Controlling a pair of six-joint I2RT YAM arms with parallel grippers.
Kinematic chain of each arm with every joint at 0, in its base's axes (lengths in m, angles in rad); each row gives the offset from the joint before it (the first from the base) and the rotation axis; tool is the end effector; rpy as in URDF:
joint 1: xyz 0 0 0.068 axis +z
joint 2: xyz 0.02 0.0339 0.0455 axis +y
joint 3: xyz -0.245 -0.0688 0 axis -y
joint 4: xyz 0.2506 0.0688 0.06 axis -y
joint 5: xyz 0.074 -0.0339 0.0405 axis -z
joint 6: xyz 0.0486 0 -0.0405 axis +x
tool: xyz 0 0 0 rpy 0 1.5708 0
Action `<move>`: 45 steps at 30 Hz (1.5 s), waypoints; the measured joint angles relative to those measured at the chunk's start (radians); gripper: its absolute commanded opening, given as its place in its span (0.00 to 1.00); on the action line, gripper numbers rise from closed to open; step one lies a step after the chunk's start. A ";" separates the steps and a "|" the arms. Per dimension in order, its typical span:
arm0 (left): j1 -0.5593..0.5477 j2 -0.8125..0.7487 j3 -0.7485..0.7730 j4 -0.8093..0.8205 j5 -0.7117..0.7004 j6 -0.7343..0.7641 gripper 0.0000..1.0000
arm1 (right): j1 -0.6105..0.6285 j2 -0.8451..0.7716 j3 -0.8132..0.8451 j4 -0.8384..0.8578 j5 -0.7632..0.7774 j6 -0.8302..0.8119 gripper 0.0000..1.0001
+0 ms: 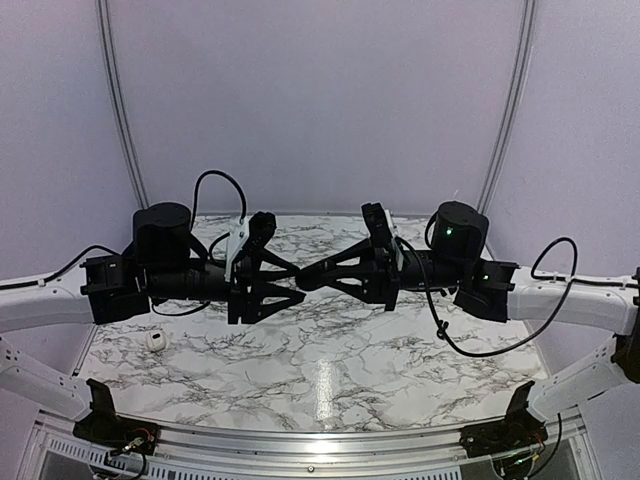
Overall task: Insert the wireless bluetooth earbuds into the charging case
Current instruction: Pass from the right arm to the left, then pass from the left arm to the right
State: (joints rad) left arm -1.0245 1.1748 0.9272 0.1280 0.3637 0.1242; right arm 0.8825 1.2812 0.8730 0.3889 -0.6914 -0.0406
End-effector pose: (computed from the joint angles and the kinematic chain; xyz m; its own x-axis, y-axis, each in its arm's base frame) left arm 0.1420 -0.2668 0.3220 0.0601 0.1239 -0.9905 0.9822 0.1697 0.0809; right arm 0.1763 0.2632 0.3017 0.0283 -0.0148 -0.9995 -0.9996 -0.0036 -0.0283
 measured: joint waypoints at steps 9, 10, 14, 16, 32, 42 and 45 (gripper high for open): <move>-0.018 0.037 0.026 0.000 -0.037 0.017 0.46 | 0.001 0.017 0.000 0.000 -0.029 0.011 0.18; -0.019 0.039 0.026 0.000 -0.039 0.019 0.45 | 0.001 0.017 0.000 0.000 -0.030 0.011 0.19; -0.023 0.044 0.026 -0.002 -0.044 0.024 0.40 | 0.001 0.026 0.014 0.000 -0.044 0.012 0.19; -0.023 0.045 0.027 -0.003 -0.047 0.029 0.35 | 0.001 0.029 0.016 0.000 -0.050 0.014 0.19; -0.024 0.039 0.042 -0.038 -0.027 0.033 0.09 | -0.005 0.033 0.033 -0.050 -0.079 0.011 0.56; -0.024 0.029 0.042 -0.050 -0.024 0.008 0.07 | -0.006 0.029 0.034 -0.122 -0.070 -0.013 0.35; -0.023 0.029 0.043 -0.050 -0.027 0.001 0.07 | -0.006 0.029 0.048 -0.136 -0.078 -0.013 0.30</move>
State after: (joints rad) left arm -1.0470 1.2037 0.9699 0.0780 0.3367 0.1249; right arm 0.8768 1.3106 0.9207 0.2531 -0.7692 -0.0536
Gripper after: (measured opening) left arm 0.260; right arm 0.336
